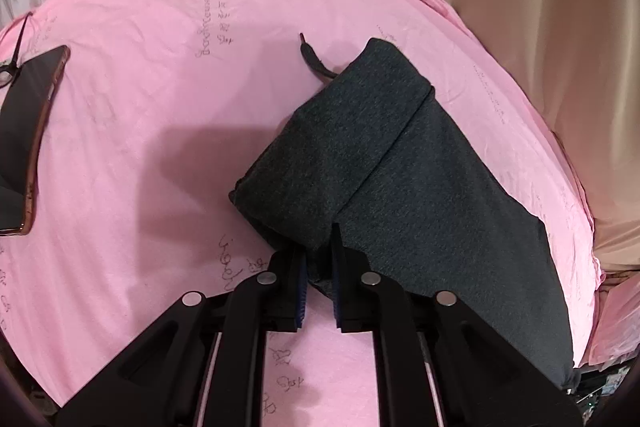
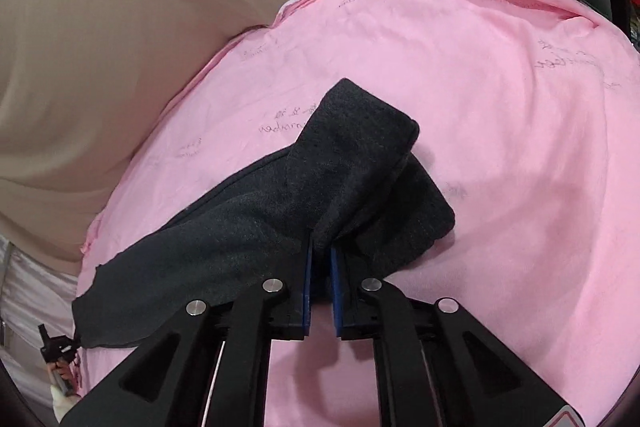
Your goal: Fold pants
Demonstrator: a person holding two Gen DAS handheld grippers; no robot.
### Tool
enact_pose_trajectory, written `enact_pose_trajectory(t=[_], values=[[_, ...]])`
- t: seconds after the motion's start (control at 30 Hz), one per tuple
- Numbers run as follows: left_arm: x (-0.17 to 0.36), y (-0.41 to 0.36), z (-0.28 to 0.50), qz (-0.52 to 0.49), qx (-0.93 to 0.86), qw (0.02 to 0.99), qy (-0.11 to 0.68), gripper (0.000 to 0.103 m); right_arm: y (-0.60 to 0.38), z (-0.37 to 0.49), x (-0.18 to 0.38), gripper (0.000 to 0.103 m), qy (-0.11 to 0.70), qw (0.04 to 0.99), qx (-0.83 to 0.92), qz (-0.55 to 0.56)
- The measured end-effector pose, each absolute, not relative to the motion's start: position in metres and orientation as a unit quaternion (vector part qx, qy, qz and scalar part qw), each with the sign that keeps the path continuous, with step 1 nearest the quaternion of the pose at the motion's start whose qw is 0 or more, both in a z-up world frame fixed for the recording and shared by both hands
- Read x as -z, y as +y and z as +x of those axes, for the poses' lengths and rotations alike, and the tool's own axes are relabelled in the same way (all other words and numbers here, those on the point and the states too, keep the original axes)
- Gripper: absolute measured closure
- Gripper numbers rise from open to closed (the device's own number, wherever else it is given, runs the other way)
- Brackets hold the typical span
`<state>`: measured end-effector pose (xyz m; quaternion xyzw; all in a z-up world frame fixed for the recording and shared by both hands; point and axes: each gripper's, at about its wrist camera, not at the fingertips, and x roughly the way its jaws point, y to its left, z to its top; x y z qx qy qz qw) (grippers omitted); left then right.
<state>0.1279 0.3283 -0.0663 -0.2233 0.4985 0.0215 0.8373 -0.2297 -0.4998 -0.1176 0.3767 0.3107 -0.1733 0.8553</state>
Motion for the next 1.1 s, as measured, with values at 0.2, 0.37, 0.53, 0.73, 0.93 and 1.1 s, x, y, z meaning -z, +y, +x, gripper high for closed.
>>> enact_pose_trajectory(t=[0.2, 0.37, 0.53, 0.73, 0.93, 1.1], values=[[0.066, 0.326, 0.127, -0.206, -0.028, 0.841, 0.5, 0.092, -0.518, -0.242, 0.097, 0.031, 0.277, 0.859, 0.167, 0.397], [0.067, 0.324, 0.13, -0.202, -0.033, 0.841, 0.501, 0.092, -0.551, -0.21, 0.103, 0.096, 0.304, 0.843, 0.155, 0.416], [0.067, 0.326, 0.136, -0.21, -0.033, 0.835, 0.507, 0.092, -0.53, -0.234, 0.009, 0.1, 0.154, 0.92, 0.096, 0.346], [0.069, 0.324, 0.136, -0.199, -0.03, 0.841, 0.503, 0.092, -0.554, -0.233, 0.113, 0.1, 0.323, 0.859, 0.183, 0.353], [0.066, 0.324, 0.139, -0.191, -0.033, 0.842, 0.504, 0.092, -0.545, -0.234, 0.118, 0.099, 0.33, 0.857, 0.192, 0.346], [0.049, 0.324, 0.14, -0.173, -0.046, 0.861, 0.475, 0.093, -0.541, -0.228, 0.119, 0.097, 0.337, 0.858, 0.2, 0.333]])
